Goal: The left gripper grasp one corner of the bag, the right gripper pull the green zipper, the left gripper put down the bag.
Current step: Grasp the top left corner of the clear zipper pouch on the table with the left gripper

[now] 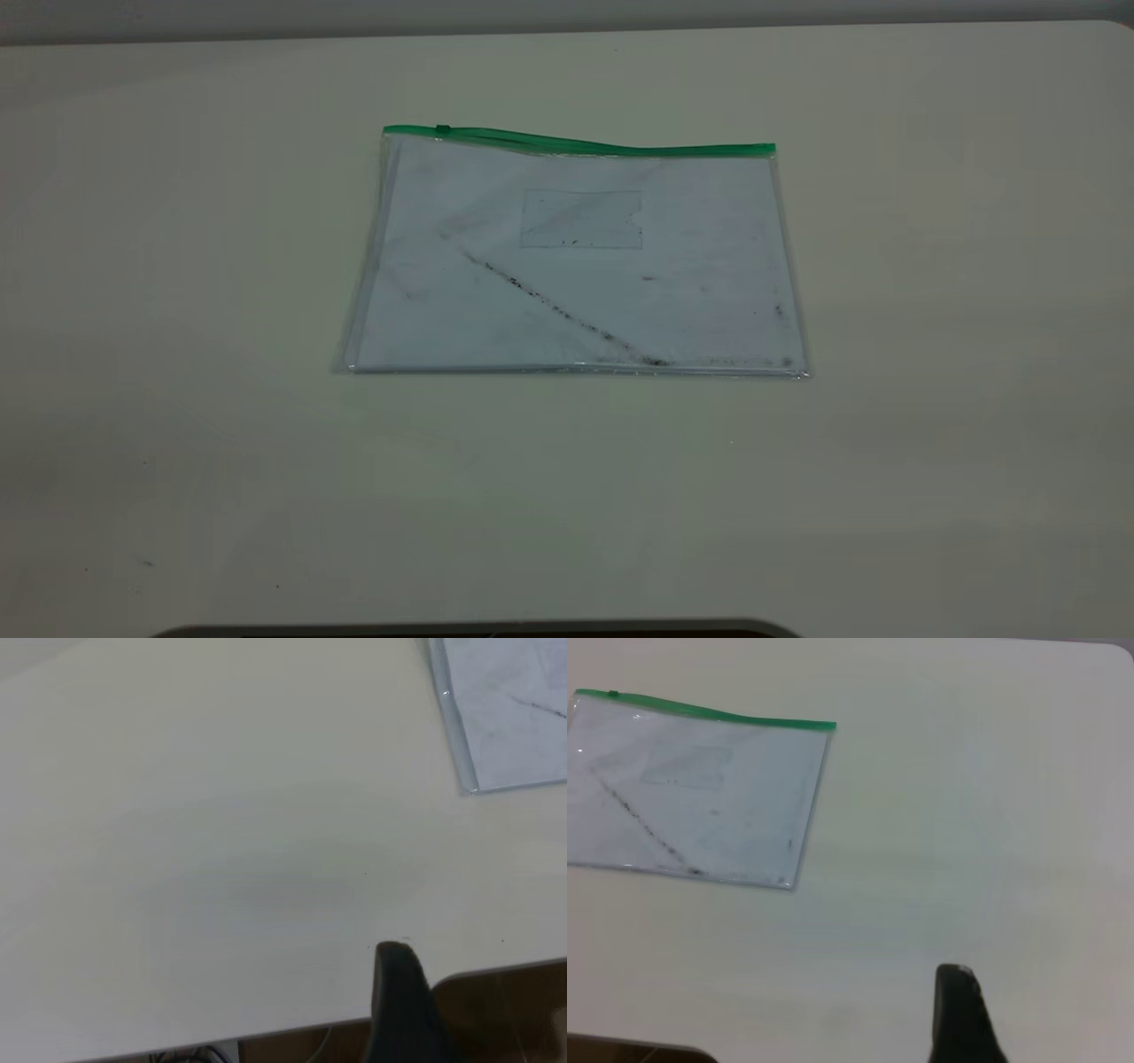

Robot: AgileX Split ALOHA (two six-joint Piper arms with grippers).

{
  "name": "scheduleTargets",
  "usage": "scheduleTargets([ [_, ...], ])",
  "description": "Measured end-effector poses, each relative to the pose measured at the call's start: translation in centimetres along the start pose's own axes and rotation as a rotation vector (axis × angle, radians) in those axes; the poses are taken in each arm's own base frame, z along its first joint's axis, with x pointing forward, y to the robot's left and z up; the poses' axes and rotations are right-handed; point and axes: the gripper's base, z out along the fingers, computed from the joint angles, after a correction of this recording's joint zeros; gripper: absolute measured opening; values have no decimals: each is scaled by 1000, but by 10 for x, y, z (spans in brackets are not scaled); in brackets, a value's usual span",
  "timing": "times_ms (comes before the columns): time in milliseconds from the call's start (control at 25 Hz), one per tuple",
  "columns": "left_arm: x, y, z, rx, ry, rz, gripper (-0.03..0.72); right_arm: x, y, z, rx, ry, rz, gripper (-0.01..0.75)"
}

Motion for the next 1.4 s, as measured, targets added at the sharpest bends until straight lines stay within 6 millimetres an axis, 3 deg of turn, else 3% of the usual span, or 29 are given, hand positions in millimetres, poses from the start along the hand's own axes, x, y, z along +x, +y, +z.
scheduleTargets([
  [1400, 0, 0, 0, 0, 0, 2, 507, -1, 3, 0, -30, -6, 13, 506],
])
